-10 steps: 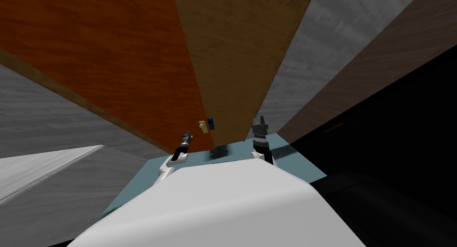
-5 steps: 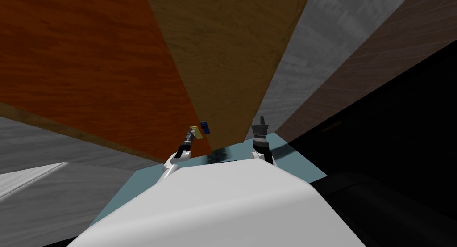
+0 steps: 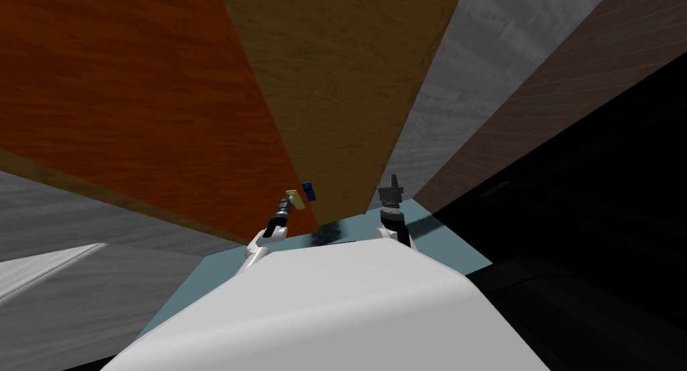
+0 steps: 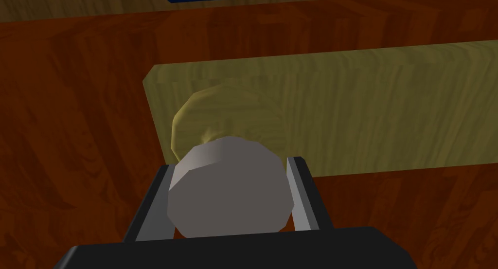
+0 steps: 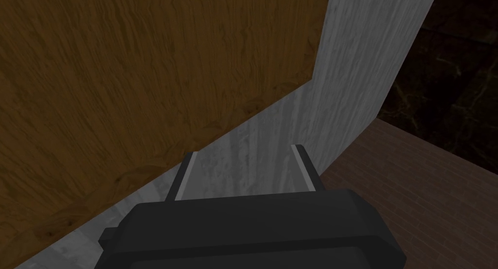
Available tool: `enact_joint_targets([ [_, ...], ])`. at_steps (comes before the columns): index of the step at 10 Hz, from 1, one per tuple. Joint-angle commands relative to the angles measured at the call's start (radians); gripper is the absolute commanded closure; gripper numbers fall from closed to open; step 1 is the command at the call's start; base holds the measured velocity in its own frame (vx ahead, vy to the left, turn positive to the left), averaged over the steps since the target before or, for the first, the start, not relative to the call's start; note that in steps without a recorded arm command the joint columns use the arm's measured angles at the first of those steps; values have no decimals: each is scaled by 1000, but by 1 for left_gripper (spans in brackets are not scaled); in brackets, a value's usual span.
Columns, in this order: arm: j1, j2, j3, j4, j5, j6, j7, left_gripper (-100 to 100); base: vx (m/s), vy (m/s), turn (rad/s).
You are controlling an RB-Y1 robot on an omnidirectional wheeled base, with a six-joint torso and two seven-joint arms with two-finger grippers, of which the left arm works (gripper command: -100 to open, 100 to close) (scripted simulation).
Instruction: Pull the door open
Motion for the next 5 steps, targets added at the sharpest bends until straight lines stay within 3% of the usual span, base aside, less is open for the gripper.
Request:
enact_joint_targets([
  [1,1,3,4,1,1,0,1,100,0,0,0],
  [2,20,14,8,5,3,0,5,100,-117,45,29],
  [5,35,28,6,3,4,-3,14,100,-182,52,2],
])
